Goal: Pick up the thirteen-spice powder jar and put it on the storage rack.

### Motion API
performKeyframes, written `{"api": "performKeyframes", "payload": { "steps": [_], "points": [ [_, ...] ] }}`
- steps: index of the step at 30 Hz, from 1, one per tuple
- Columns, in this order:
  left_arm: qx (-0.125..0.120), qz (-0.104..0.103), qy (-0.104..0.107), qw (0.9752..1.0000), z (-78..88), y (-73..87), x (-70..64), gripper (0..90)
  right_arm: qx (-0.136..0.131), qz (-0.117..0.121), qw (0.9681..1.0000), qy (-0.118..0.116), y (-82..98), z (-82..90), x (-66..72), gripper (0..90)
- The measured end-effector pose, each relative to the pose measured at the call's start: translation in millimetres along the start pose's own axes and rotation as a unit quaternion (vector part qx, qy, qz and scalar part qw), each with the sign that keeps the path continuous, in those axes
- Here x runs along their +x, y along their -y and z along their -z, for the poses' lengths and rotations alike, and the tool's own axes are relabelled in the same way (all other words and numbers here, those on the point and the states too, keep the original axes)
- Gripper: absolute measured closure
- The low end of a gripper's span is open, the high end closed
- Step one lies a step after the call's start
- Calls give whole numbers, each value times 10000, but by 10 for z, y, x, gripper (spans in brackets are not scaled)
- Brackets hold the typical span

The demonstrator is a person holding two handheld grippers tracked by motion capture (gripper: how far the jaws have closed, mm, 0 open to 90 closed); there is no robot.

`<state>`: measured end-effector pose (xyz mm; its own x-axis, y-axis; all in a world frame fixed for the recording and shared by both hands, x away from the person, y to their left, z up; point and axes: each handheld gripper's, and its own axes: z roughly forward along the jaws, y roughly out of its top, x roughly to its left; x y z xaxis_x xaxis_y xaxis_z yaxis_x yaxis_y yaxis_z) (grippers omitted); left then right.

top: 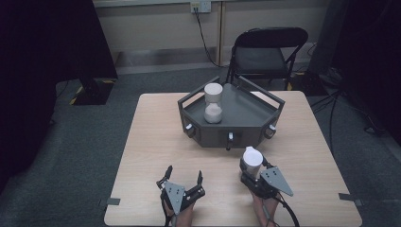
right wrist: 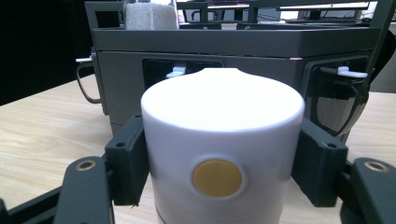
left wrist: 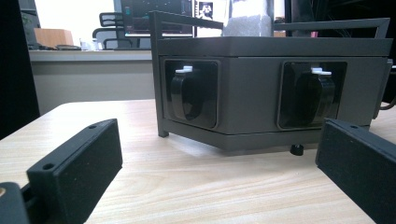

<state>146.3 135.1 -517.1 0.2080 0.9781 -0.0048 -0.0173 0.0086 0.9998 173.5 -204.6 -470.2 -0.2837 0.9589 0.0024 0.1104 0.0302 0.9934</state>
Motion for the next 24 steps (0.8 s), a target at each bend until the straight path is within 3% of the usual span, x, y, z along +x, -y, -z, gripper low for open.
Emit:
{"api": "performKeyframes", "payload": {
  "steps": [24],
  "points": [
    [-3, 2, -1, 10000, 0, 1, 0, 0, -5, 96, 9999, -106, -161, 78, -88, 299]
  ]
}}
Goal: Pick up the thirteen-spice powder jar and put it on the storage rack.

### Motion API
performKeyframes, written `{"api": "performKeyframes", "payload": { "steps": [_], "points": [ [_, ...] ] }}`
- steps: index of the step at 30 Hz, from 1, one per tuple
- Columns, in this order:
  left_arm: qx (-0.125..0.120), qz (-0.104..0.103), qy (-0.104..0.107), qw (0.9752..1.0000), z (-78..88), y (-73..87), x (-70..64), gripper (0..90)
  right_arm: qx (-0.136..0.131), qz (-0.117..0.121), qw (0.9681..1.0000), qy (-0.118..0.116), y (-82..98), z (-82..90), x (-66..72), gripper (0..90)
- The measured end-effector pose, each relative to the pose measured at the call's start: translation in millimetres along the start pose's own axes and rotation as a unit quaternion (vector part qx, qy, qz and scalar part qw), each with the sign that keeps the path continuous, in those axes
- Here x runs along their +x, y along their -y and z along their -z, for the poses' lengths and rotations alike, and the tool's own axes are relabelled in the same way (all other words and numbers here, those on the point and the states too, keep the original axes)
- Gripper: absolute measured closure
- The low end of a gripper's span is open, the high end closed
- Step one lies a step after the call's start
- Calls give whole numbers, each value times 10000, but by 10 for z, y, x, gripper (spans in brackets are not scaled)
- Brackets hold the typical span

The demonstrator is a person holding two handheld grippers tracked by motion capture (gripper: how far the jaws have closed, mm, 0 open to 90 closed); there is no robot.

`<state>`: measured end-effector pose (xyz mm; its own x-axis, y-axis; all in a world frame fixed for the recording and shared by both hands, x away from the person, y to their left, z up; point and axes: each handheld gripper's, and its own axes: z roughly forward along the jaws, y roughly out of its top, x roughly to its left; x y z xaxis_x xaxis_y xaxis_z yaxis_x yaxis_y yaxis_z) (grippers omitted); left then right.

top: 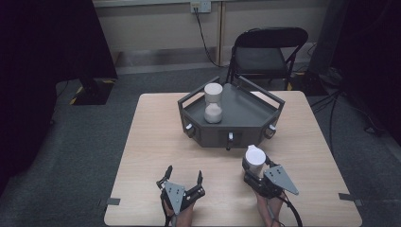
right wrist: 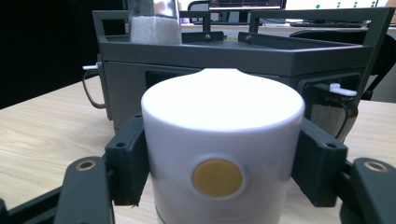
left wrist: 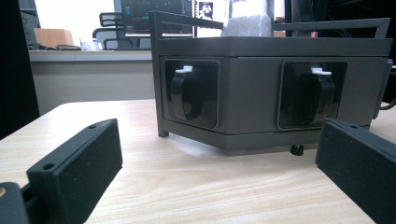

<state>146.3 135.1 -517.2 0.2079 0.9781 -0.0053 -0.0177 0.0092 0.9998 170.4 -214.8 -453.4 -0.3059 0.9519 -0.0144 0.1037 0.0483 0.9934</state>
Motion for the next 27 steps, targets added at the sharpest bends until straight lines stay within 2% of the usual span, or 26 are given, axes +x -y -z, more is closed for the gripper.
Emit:
{"api": "performKeyframes", "payload": {
  "steps": [9, 11, 16, 27],
  "points": [
    [3, -1, 0, 10000, 0, -1, 0, 0, -31, 56, 9999, -95, -109, 32, -47, 299],
    [4, -1, 0, 10000, 0, -1, 0, 0, 36, 68, 9999, -144, -180, 34, -72, 299],
    [4, -2, 0, 10000, 0, -1, 0, 1, -11, 124, 9996, -250, -293, 53, -116, 299],
    [5, -1, -1, 10000, 0, -2, 0, 0, -56, 132, 9993, -337, -493, -15, -193, 299]
  ]
}}
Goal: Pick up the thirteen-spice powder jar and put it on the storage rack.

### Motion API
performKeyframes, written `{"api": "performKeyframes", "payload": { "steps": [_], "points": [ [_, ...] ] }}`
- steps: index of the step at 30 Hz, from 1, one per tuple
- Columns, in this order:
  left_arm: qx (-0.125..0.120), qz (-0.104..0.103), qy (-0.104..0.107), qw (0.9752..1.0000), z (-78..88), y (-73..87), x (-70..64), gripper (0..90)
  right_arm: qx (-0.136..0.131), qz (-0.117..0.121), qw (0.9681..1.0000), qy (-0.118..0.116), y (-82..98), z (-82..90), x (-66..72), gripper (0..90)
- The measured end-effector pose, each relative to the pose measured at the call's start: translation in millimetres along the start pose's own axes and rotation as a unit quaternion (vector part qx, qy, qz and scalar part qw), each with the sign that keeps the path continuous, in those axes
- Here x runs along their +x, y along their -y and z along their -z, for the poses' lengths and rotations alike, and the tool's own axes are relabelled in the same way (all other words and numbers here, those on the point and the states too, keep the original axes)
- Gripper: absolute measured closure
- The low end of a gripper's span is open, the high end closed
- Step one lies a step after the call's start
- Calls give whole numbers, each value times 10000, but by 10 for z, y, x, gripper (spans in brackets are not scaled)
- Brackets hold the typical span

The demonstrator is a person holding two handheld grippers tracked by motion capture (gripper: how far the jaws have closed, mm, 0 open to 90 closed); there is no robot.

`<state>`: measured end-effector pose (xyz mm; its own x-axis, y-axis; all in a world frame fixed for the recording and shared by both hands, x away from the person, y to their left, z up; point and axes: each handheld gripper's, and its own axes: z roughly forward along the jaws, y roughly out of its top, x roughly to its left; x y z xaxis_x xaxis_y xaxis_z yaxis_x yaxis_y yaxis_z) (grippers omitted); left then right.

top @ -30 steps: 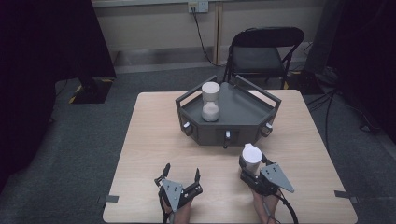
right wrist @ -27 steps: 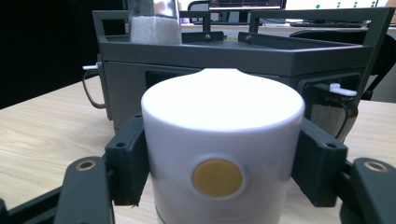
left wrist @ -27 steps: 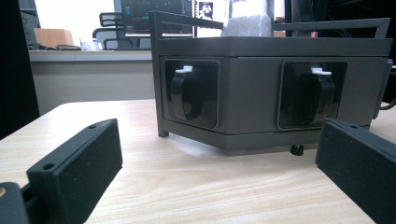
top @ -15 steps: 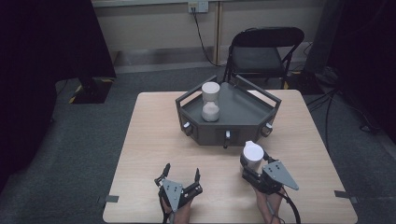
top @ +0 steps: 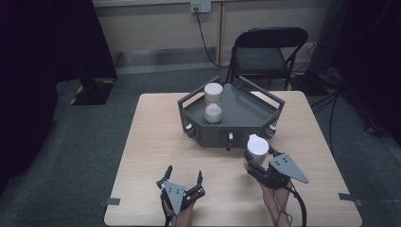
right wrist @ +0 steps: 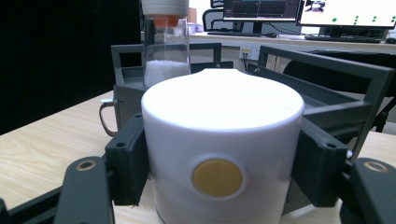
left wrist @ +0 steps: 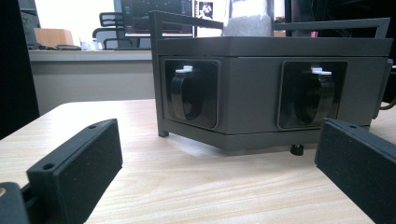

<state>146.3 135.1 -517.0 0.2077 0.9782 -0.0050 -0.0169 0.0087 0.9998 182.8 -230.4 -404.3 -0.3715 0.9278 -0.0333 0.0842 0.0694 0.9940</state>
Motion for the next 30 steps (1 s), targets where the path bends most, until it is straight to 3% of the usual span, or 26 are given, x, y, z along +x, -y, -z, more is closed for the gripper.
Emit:
{"api": "performKeyframes", "payload": {
  "steps": [5, 15, 19, 30],
  "points": [
    [1, -1, 1, 10000, 0, 0, 1, 0, 24, -65, 9999, -97, -100, -31, -75, 299],
    [-2, 1, 2, 10000, 0, 0, 1, 0, 31, 127, 9998, -130, -316, -147, -151, 300],
    [-1, 1, 2, 10000, 0, 0, 1, 0, 16, 18, 9998, -191, -393, -211, -232, 300],
    [-1, 1, 0, 10000, 0, 0, 0, 1, -73, 153, 9998, -116, -742, -338, -308, 299]
  ]
}}
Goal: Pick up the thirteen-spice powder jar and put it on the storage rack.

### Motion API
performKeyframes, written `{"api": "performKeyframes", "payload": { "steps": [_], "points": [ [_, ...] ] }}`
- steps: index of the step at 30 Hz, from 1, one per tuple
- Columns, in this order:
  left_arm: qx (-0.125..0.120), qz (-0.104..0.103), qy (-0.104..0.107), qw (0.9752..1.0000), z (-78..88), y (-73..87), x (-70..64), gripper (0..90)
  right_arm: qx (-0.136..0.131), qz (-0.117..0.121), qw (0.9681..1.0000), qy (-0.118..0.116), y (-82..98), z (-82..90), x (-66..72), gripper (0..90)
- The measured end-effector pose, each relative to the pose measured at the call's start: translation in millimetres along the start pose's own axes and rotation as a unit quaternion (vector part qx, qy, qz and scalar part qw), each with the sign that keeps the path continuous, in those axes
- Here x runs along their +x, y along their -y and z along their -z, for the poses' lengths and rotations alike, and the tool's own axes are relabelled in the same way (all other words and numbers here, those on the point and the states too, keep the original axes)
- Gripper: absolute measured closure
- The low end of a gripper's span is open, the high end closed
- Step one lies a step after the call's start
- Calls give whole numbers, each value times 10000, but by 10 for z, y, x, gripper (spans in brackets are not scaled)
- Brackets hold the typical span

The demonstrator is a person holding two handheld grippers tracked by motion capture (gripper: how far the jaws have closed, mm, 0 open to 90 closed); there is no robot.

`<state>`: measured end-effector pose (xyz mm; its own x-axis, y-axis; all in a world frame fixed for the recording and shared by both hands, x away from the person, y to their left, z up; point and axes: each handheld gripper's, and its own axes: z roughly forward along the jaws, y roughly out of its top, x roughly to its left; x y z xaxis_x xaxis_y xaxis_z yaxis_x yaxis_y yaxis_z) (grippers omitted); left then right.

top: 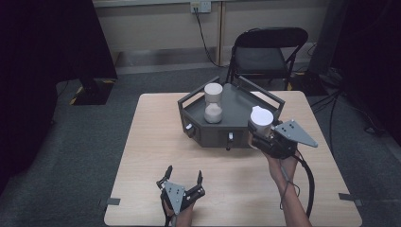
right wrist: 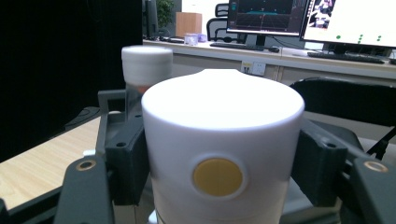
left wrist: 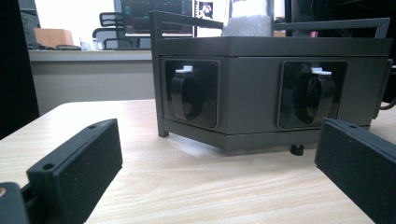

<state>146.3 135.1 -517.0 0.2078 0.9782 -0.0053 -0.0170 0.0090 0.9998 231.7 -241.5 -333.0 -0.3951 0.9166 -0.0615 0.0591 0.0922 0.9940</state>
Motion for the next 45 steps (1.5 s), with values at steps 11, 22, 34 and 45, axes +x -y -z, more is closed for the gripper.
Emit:
{"api": "performKeyframes", "payload": {
  "steps": [11, 22, 34, 45],
  "points": [
    [0, 2, 1, 10000, 0, 0, 0, 1, 24, 52, 9998, 188, -225, -279, 32, 299],
    [3, -1, -2, 10000, 0, -1, -1, 1, 83, 72, 9986, 525, -366, -648, 133, 300],
    [0, 0, 1, 10000, 1, 0, 0, 1, 196, 23, 9972, 725, -261, -1071, 178, 300],
    [-4, 1, -1, 10000, 1, 1, -1, 1, 368, -195, 9959, 807, -154, -1256, 139, 299]
  ]
}}
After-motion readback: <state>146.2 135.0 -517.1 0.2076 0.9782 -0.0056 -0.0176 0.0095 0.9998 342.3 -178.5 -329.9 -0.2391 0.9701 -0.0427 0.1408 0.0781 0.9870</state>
